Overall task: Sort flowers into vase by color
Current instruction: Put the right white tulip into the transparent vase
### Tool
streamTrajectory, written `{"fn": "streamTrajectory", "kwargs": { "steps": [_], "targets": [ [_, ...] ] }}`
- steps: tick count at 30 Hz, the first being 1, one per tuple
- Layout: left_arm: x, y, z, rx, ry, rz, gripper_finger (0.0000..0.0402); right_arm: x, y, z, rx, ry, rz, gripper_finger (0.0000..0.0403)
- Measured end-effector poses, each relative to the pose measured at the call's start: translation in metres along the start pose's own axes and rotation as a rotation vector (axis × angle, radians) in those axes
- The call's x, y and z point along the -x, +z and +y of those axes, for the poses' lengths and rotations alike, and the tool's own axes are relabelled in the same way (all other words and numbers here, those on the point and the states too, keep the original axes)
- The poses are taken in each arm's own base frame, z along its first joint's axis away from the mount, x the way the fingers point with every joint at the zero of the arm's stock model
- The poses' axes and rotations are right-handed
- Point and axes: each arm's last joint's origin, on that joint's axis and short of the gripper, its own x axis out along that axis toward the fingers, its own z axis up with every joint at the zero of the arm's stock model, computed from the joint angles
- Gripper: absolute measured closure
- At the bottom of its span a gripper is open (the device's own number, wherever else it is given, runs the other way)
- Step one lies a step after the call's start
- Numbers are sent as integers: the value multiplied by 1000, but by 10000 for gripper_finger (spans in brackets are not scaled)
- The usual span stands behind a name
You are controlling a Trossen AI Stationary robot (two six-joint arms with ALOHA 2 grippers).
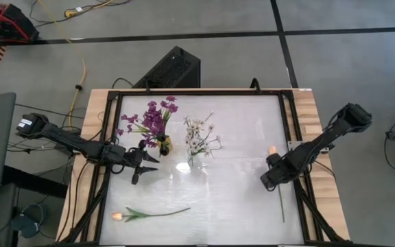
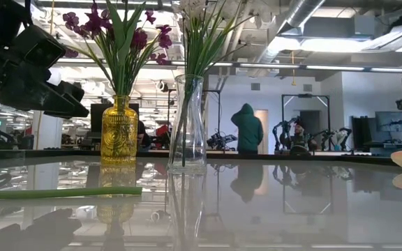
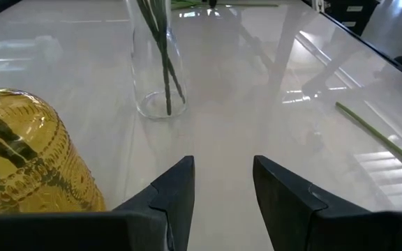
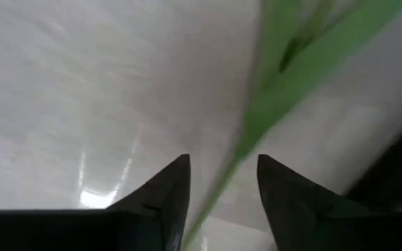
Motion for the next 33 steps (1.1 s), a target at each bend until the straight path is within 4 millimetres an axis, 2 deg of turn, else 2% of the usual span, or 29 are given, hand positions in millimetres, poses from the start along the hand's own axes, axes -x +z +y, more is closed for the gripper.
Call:
{"fn": "streamTrajectory", "kwargs": {
  "steps": [3,6,10,12,13,18,27,33],
  "targets": [
    [0,0,0,1,0,2,268,-8,1,-4,-5,-2,24,198],
    [0,-1,0,0,1,8,268,-9,1,-5,0,3,34,224],
    [0,-1,0,0,4,7,268,-5,1,0,5,20,17,315],
    [0,-1,1,0,19,5,268,-1,2,3,-36,33,-11,368],
    [0,-1,1,0,25,5,268,1,3,4,-64,41,-34,381],
    [0,-1,1,0,27,4,268,21,12,20,-95,148,-232,378],
    [0,0,1,7,27,3,268,82,41,61,64,381,-721,388],
    [0,0,1,21,27,3,268,103,59,76,169,416,-998,387]
  ]
}}
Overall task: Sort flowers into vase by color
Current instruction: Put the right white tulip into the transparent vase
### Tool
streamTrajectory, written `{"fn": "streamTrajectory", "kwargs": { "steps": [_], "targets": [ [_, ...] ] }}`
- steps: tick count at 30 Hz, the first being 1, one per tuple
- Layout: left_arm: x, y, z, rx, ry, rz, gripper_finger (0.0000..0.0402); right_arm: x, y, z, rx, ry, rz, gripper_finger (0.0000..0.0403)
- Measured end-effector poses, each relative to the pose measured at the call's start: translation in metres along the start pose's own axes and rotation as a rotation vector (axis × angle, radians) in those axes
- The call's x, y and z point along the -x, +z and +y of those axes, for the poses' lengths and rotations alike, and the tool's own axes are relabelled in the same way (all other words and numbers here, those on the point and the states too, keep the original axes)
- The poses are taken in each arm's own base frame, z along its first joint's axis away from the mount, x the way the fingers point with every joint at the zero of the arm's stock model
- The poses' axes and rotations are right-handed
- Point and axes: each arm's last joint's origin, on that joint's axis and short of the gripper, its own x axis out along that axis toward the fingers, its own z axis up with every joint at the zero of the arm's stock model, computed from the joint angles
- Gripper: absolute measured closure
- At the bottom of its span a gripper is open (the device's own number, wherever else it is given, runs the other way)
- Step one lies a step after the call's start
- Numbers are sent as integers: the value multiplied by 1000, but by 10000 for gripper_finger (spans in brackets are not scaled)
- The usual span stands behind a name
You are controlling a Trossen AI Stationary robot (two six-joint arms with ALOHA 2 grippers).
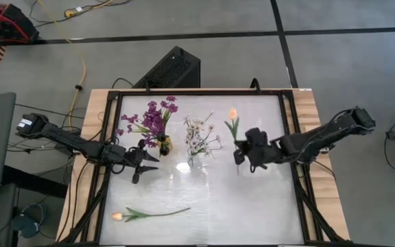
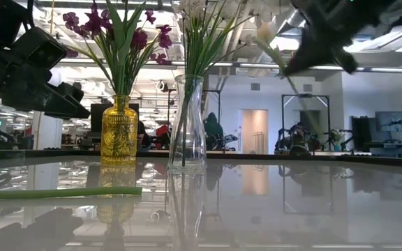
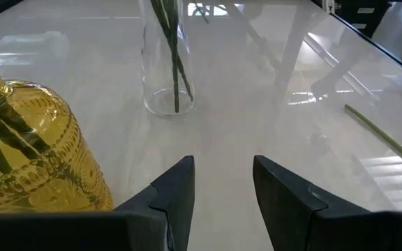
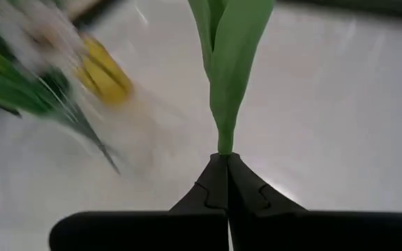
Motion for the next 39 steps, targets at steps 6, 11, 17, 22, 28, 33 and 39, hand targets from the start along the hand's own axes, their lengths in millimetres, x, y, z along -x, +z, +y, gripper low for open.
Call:
{"fn": "streamTrajectory", "kwargs": {
  "steps": [6,11,17,22,28,33,39],
  "targets": [
    [0,0,0,3,-2,3,268,20,10,33,264,226,-170,386],
    [0,0,0,2,8,3,268,64,19,60,431,396,-202,386],
    [0,7,-2,13,-56,-69,268,108,33,89,561,553,-313,386],
    [3,21,-9,17,-234,-198,268,97,34,119,659,693,-481,386],
    [6,38,-22,3,-317,-259,268,46,24,150,776,770,-538,386],
    [7,51,-28,-46,-277,-308,268,7,38,168,831,659,-560,386],
    [7,53,-28,-66,-243,-313,268,-27,69,177,808,442,-529,386]
  ]
}}
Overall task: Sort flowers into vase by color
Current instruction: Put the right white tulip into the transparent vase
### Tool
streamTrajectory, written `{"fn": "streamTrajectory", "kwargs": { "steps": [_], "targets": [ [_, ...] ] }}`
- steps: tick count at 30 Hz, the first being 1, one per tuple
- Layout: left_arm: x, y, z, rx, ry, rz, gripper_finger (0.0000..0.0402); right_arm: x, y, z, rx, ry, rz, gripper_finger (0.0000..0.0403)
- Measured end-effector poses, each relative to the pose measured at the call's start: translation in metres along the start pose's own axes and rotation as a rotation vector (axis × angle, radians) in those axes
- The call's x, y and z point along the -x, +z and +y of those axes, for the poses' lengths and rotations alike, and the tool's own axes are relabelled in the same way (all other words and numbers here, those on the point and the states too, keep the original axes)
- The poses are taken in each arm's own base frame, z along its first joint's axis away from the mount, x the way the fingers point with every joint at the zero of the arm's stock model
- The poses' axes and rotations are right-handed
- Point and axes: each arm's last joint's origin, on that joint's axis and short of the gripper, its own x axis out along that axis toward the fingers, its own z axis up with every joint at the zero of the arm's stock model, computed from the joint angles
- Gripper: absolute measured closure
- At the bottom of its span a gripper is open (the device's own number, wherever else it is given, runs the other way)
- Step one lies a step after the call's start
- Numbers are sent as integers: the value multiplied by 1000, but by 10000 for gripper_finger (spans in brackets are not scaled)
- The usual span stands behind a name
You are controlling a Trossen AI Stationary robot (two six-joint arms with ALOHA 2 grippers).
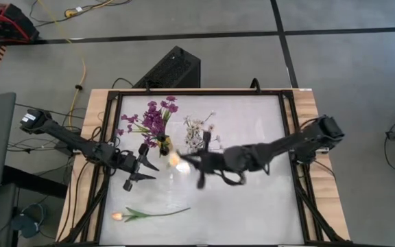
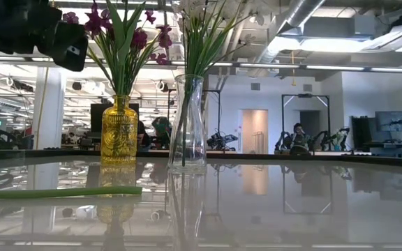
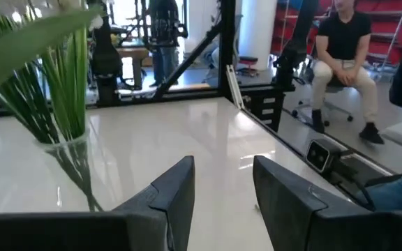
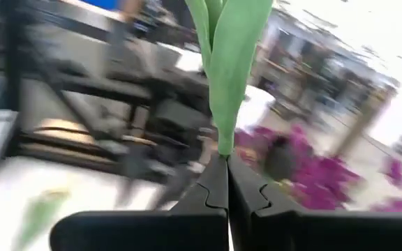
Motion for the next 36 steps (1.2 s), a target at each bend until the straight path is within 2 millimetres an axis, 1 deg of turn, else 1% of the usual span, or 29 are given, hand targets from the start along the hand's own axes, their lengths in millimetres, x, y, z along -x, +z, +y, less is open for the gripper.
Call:
{"fn": "streamTrajectory", "kwargs": {
  "steps": [3,6,8,14,20,31,33,36],
  "targets": [
    [0,-3,0,5,3,26,268,-7,1,-10,3,-51,85,386],
    [0,-6,1,2,15,58,268,-8,3,-17,-42,-67,93,386],
    [0,-6,1,-6,22,66,268,-7,4,-17,-68,-66,97,386],
    [0,-7,1,-31,28,76,268,-8,-2,-16,-73,-61,128,386],
    [0,-8,1,-32,28,84,268,-16,-13,-14,-81,-68,165,386],
    [0,-9,1,-24,28,98,268,-18,-18,-15,-137,-76,192,385],
    [0,-9,1,-24,28,99,268,-18,-19,-15,-154,-78,200,377],
    [0,-10,1,-23,28,101,268,-19,-20,-16,-171,-82,205,348]
  ]
}}
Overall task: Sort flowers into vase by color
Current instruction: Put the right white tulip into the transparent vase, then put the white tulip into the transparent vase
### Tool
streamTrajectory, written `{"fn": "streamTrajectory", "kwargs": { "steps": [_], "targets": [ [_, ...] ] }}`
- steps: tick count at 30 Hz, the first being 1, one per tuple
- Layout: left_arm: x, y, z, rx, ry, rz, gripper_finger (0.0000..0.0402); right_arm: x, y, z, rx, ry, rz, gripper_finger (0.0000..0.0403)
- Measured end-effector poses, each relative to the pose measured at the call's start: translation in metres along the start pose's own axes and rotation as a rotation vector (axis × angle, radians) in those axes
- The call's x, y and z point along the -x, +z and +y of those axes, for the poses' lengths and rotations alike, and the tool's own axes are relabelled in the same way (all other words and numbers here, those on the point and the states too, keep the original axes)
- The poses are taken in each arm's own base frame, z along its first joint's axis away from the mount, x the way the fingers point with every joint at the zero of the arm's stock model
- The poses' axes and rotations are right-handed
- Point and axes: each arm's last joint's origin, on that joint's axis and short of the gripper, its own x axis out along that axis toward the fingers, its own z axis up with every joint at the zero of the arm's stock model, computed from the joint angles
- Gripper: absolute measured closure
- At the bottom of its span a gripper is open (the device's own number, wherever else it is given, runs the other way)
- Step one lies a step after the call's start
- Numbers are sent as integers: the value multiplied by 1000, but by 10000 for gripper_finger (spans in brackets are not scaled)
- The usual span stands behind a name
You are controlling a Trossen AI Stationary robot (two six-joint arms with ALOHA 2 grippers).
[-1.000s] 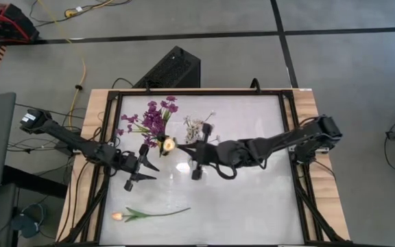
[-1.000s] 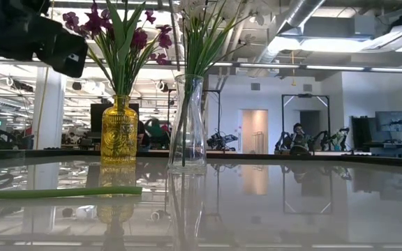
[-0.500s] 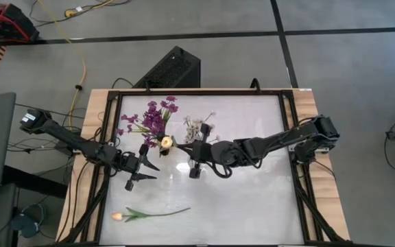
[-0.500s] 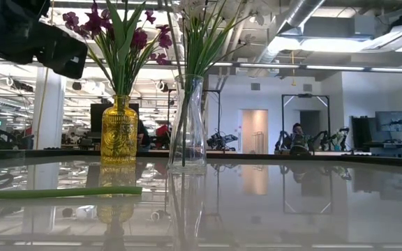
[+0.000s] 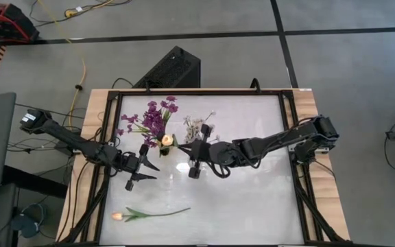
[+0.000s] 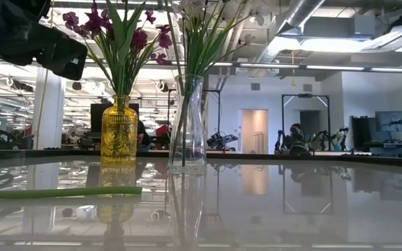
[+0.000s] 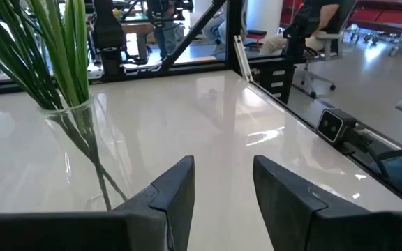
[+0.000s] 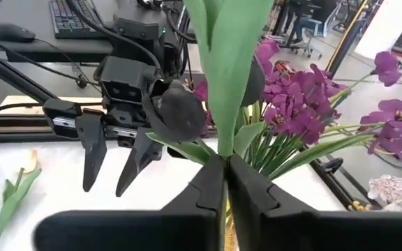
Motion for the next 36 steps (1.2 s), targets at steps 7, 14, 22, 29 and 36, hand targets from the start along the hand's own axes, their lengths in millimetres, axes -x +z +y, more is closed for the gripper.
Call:
{"fn": "streamTrajectory", "kwargs": {
  "steps": [7,14,22,29,36],
  "targets": [
    [0,0,0,8,0,1,268,-1,0,-4,-18,-67,1,262],
    [0,0,0,12,0,2,268,6,6,-10,-157,-125,-9,193],
    [0,0,0,12,0,2,268,18,10,-22,-261,-153,23,185],
    [0,-1,0,15,0,9,268,22,6,-30,-254,-170,98,182],
    [0,-1,0,15,0,8,268,23,5,-27,-240,-113,118,150]
  ]
}}
